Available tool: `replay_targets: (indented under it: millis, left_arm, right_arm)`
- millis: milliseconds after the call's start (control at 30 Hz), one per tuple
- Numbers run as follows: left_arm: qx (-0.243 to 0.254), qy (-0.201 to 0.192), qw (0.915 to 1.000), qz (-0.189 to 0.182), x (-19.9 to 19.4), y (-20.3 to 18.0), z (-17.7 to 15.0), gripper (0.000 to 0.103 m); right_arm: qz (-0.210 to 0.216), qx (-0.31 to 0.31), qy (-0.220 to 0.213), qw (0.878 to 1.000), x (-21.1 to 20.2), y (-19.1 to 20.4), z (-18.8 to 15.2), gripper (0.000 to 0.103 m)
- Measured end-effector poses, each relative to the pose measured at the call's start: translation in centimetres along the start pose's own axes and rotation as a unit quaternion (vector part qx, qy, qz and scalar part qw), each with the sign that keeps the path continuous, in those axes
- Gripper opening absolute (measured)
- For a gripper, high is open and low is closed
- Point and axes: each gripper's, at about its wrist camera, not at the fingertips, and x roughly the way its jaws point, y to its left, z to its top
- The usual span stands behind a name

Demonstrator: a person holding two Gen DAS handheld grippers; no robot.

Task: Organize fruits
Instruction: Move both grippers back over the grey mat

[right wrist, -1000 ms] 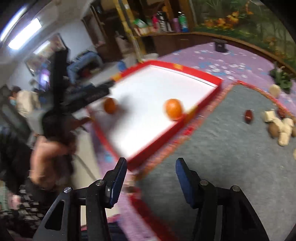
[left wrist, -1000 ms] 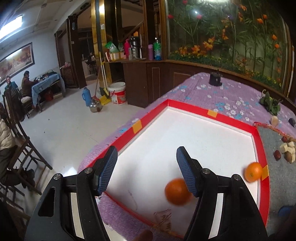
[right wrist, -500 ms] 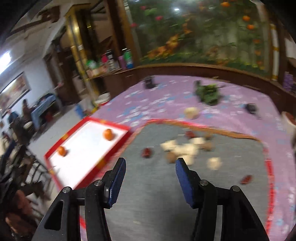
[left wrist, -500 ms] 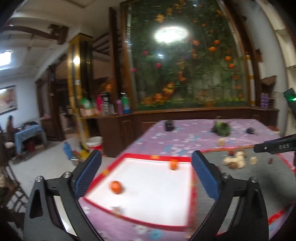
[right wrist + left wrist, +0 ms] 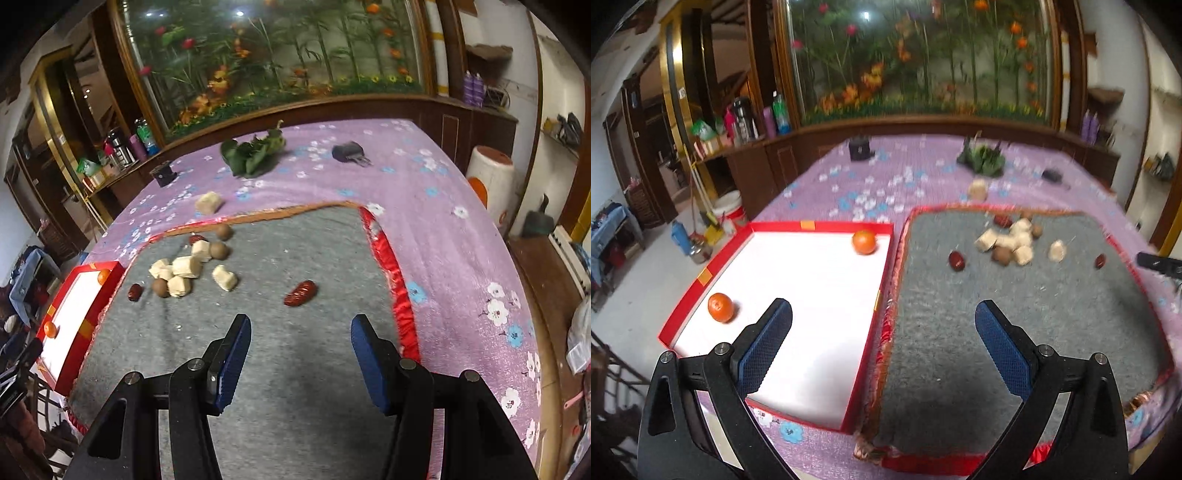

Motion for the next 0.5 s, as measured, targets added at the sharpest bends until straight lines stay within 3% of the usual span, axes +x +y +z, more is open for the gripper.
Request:
replay_targets:
  millis: [167, 433, 500]
  left_arm:
    - [0.012, 0.051, 0.9985, -0.018, 3.1, -0.8, 1.6, 0.100]
    - [0.058, 0.055, 0.9949, -0.061, 4.6, -4.1, 3.3, 0.100]
    - [0.061, 0.058, 0.9945, -0.062, 5.0, -4.8, 3.5, 0.100]
  right_arm:
    - [0.016, -0.007, 0.019, 1.000, 1.2, -0.2, 1.6, 0.055]
    - [0.098, 0.017, 0.053, 0.994, 3.9, -1.0, 3.3, 0.049]
    - [0.081, 0.010, 0.060, 0.995, 4.8, -0.7, 3.5, 0.044]
